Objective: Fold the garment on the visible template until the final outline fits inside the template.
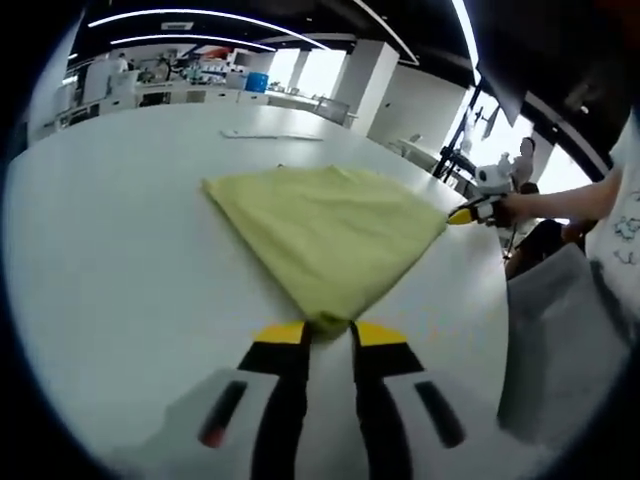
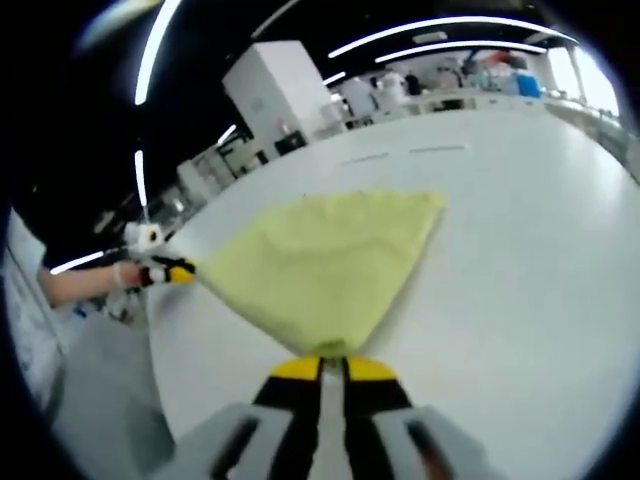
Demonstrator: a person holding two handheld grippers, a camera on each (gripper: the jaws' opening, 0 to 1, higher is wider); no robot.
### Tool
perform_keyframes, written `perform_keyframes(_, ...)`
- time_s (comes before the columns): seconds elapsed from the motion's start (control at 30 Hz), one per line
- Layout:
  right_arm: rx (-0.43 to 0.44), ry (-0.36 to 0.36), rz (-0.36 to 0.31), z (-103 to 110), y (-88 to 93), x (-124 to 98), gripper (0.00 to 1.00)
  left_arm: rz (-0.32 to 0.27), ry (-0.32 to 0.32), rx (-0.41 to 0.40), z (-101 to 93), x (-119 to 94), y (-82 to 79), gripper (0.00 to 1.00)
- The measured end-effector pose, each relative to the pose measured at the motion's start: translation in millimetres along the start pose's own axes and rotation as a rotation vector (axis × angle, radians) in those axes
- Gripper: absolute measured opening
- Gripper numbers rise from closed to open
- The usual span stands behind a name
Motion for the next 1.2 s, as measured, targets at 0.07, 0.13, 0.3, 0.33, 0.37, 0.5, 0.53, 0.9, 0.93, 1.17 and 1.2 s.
perform_keyframes(0.07, 0.009, -0.001, -0.005, 0.1, -0.5, 0.1, 0.0, -0.001, -0.001, 0.0, 1.2, -0.1, 0.1, 0.11)
perform_keyframes(0.13, 0.012, 0.0, -0.002, 0.4, -0.6, -0.1, 0.0, -0.001, -0.002, -0.005, 2.9, 0.0, 0.1, 0.08)
perform_keyframes(0.3, 0.002, -0.002, 0.002, -0.8, -2.2, -1.5, 0.0, 0.015, 0.0, -0.007, 3.1, 0.4, 1.0, 0.0)
perform_keyframes(0.33, -0.001, -0.002, 0.003, -1.0, -3.0, -2.4, 0.0, 0.019, -0.003, -0.005, 3.5, 0.0, 1.3, 0.0)
perform_keyframes(0.37, -0.007, -0.001, 0.003, -1.4, -3.9, -3.8, 0.0, 0.014, -0.007, -0.008, 4.3, -0.7, 1.2, 0.0)
perform_keyframes(0.5, -0.018, 0.004, 0.009, -3.6, -5.5, -7.6, 0.0, 0.01, -0.01, -0.008, 4.1, -4.7, 0.9, 0.0)
perform_keyframes(0.53, -0.018, 0.005, 0.011, -5.0, -6.0, -9.5, 0.0, 0.005, -0.015, -0.01, 4.8, -5.9, 0.6, 0.0)
perform_keyframes(0.9, -0.022, 0.011, 0.008, -7.1, -5.7, -13.2, 0.0, -0.006, -0.02, -0.044, 4.2, -12.3, 5.4, 0.0)
perform_keyframes(0.93, -0.021, 0.012, 0.009, -7.1, -5.7, -13.2, 0.0, -0.005, -0.02, -0.047, 2.8, -12.7, 6.0, 0.0)
perform_keyframes(1.17, -0.023, 0.006, 0.003, -4.6, -3.3, -16.1, 0.0, -0.025, -0.034, -0.069, 1.8, -26.9, 11.6, 0.0)
perform_keyframes(1.2, -0.022, 0.005, 0.005, -4.6, -3.0, -16.0, 0.0, -0.02, -0.038, -0.064, -2.1, -26.7, 13.7, 0.0)
Point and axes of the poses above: the point that each gripper's makers call its tool centre point, and the gripper's own axes: x roughly forward along the fingers, z roughly to its left, y roughly out of its underside, the point moved 10 cm from there along -x, roughly backward along the fingers, and after that the axes turned 9 degrees about y, right-handed, at the moved point
